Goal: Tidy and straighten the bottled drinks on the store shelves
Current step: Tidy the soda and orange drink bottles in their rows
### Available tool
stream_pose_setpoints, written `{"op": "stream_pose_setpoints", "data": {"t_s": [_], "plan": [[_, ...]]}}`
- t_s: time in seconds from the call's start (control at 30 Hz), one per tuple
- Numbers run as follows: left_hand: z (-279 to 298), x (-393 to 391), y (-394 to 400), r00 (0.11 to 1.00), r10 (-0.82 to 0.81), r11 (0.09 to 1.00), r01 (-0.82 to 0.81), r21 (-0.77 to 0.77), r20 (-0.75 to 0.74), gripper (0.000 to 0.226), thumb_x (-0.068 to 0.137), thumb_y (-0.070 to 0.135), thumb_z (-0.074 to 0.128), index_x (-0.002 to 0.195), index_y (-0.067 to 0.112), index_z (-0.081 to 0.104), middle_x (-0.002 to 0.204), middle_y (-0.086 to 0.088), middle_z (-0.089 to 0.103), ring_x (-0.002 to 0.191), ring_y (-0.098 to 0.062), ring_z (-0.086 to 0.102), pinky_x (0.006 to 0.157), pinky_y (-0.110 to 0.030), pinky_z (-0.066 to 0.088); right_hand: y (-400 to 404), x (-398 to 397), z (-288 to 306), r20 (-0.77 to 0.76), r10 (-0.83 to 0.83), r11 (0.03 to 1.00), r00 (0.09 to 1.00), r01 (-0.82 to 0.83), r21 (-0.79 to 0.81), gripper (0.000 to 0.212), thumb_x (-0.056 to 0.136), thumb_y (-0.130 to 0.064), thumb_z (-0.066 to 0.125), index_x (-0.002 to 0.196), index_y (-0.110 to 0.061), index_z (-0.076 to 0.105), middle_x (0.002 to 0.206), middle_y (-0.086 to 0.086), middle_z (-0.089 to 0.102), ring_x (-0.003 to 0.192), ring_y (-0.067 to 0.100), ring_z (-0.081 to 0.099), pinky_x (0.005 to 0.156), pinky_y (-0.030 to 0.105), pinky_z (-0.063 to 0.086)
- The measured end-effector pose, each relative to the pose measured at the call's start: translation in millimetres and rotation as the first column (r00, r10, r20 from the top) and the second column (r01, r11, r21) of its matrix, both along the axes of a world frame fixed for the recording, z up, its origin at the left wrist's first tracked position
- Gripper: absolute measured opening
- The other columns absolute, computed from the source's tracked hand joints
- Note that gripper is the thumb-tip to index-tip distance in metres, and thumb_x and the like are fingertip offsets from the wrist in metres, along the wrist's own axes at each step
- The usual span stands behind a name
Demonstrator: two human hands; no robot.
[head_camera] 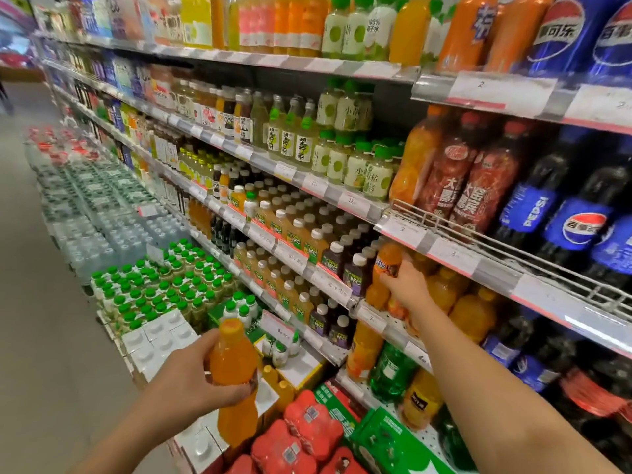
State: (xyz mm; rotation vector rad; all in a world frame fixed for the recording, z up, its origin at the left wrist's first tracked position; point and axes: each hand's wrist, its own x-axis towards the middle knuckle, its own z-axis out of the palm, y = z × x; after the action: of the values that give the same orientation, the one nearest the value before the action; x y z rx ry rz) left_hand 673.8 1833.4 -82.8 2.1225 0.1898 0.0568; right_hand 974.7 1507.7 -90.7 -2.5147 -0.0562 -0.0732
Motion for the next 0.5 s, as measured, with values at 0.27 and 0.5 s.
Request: {"op": "stream_pose_setpoints", "data": {"t_s": [0.27, 0.5], "plan": [[7.6, 67.5, 31.8, 0.993, -0.109, 0.98, 0.101, -0.174, -0.041, 0.06, 0.066, 0.025, 0.095, 0.116, 0.03, 0.063, 0.101, 0.015, 0.075, 0.088, -0.01, 0.074, 0.074, -0.027, 0.06, 18.6, 46.9, -1.3, -0.175, -0.155, 0.987, 0.972, 0.162, 0.022, 0.048, 0.101, -0.059, 0.048, 0.102, -0.012, 0.057, 0.107, 0.015, 0.065, 0.107, 0.037, 0.063, 0.088, 0.043, 0.049], [-5.6, 129.1, 52.1, 0.974, -0.215, 0.947, 0.191, -0.257, -0.068, 0.078, 0.047, 0.05, 0.096, 0.115, 0.033, 0.062, 0.103, 0.012, 0.076, 0.091, -0.017, 0.075, 0.078, -0.035, 0.061, 34.1, 58.9, 2.4, -0.332, -0.293, 0.953, 0.897, 0.301, -0.03, 0.07, 0.106, -0.06, 0.035, 0.142, -0.002, 0.054, 0.138, 0.023, 0.06, 0.13, 0.043, 0.054, 0.106, 0.045, 0.044]]}}
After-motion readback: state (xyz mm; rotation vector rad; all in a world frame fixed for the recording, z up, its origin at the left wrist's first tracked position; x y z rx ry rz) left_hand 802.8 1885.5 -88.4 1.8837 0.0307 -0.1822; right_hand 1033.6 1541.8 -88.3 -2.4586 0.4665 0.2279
